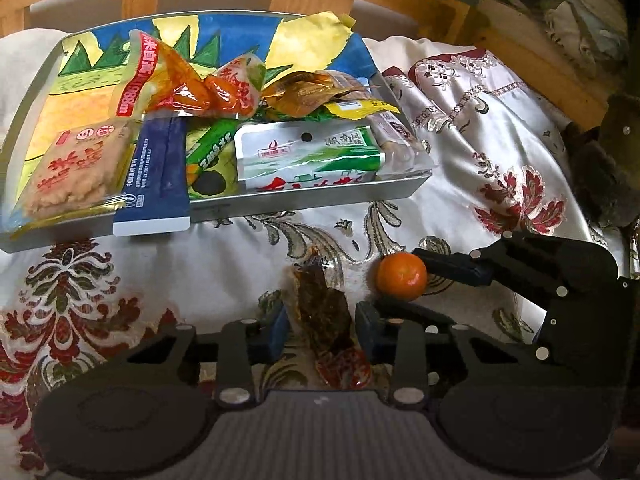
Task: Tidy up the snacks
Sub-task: 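Grasp the mandarin orange with the right gripper while the left grasps the brown stick packet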
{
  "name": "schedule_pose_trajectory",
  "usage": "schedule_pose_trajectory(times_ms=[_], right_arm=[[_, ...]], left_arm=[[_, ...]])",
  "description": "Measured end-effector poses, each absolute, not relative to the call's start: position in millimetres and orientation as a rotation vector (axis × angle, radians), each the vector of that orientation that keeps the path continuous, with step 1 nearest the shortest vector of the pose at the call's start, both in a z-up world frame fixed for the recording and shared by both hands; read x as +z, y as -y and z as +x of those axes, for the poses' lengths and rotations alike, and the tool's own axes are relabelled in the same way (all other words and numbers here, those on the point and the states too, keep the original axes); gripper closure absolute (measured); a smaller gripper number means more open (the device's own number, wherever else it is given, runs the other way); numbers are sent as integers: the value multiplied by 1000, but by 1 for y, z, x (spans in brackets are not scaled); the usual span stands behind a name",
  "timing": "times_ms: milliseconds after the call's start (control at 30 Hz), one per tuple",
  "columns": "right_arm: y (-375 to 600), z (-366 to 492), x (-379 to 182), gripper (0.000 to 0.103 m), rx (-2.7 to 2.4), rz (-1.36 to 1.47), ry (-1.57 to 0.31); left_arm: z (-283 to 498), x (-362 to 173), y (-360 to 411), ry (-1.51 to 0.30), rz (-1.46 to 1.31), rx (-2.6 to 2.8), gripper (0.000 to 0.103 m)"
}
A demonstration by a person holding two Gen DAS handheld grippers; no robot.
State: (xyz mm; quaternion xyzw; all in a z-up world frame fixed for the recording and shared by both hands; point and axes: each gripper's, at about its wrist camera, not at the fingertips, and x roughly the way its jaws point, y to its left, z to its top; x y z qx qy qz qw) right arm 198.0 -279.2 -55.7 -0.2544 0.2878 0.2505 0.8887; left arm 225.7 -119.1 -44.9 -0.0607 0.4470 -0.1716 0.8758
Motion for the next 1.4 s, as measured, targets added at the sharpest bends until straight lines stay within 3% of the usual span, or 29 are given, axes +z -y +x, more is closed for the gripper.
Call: schedule_pose_trajectory(times_ms=[567,633,1400], right_arm=[[270,179,-47,68,536,-564,-577],[268,176,-46,68,541,-566,-569],[249,154,-30,68,520,-529,-461]], left_arm=[[195,-31,84,-979,-212,-297,69],[191,-29,80,-980,-215,-294,77],[163,-10,43,-941,-233,-234,77]])
